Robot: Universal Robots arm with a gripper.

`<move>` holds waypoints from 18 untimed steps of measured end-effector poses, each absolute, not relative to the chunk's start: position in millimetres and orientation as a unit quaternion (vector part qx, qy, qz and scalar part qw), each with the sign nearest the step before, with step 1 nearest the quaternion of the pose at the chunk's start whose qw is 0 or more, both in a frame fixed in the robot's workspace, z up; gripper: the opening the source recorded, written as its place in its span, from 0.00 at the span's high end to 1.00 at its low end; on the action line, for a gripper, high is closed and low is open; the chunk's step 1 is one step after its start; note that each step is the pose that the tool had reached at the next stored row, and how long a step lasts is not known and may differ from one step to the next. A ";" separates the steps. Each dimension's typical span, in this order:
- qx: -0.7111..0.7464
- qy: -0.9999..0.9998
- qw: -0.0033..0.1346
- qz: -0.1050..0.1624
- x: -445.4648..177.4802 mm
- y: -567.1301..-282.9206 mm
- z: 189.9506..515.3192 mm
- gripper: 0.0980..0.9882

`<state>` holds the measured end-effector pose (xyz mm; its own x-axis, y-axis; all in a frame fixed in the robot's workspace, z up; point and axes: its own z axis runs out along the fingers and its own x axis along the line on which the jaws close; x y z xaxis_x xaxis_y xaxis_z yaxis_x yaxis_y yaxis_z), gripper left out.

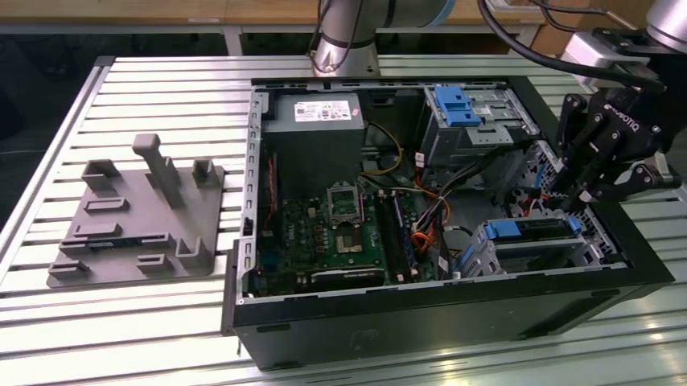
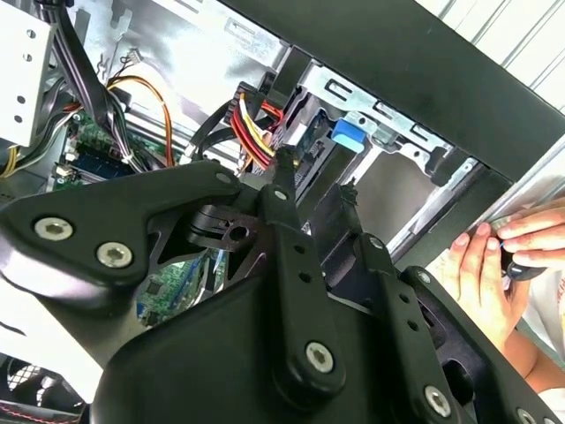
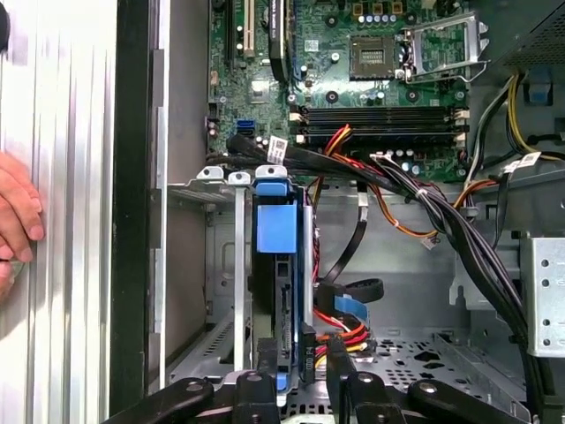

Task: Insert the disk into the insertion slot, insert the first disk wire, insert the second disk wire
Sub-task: 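Insert the first disk wire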

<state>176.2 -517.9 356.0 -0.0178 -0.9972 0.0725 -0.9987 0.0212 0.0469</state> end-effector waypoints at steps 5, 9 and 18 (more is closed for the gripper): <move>0.700 -0.713 0.042 0.009 175.9 -516.0 352.1 0.71; 0.699 -0.713 0.043 0.009 175.6 -513.6 349.9 0.71; 0.700 -0.713 0.043 0.009 175.6 -512.9 349.1 0.93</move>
